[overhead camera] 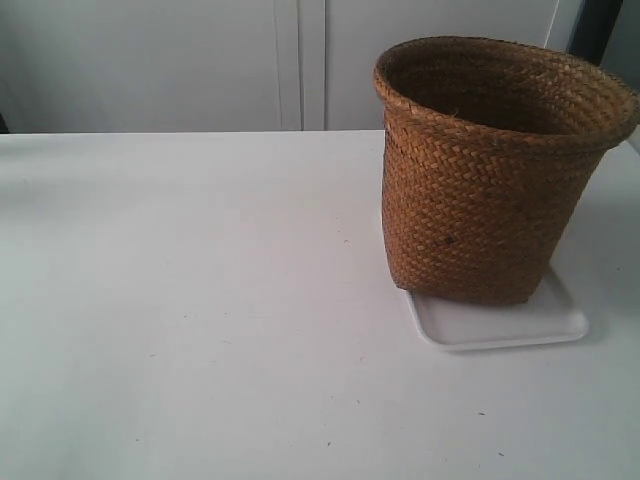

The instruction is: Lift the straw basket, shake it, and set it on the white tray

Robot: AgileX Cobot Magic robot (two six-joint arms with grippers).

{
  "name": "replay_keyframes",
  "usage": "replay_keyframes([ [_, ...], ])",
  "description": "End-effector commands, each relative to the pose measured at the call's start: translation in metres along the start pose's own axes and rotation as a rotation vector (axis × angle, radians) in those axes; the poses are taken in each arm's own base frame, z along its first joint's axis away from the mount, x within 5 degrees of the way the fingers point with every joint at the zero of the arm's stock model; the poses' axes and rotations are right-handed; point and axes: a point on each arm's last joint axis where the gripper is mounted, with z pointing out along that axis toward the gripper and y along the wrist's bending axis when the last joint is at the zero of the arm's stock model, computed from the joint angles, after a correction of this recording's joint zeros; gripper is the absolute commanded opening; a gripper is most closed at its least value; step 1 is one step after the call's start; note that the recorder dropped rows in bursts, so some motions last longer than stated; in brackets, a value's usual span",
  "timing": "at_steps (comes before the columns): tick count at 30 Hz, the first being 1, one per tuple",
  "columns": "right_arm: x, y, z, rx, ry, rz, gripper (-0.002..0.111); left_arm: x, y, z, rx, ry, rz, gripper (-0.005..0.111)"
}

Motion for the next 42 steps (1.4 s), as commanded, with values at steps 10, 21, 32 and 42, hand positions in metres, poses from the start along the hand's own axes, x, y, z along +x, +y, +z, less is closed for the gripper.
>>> replay_keyframes([
  [10, 0.001, 0.000, 0.001, 0.000, 0.005, 0.001, 0.060, 0.002, 0.000, 0.000, 0.001, 0.015, 0.006, 0.069],
  [21, 0.001, 0.000, 0.001, 0.000, 0.005, 0.001, 0.060, 0.002, 0.000, 0.000, 0.001, 0.013, 0.006, 0.069],
  [32, 0.016, 0.019, 0.053, -0.301, -0.331, 0.141, 0.060, 0.002, 0.000, 0.000, 0.001, 0.013, 0.006, 0.069],
  [42, 0.147, -0.010, 0.120, -0.192, -0.031, 0.099, 0.060, 0.002, 0.000, 0.000, 0.001, 0.013, 0.006, 0.069],
])
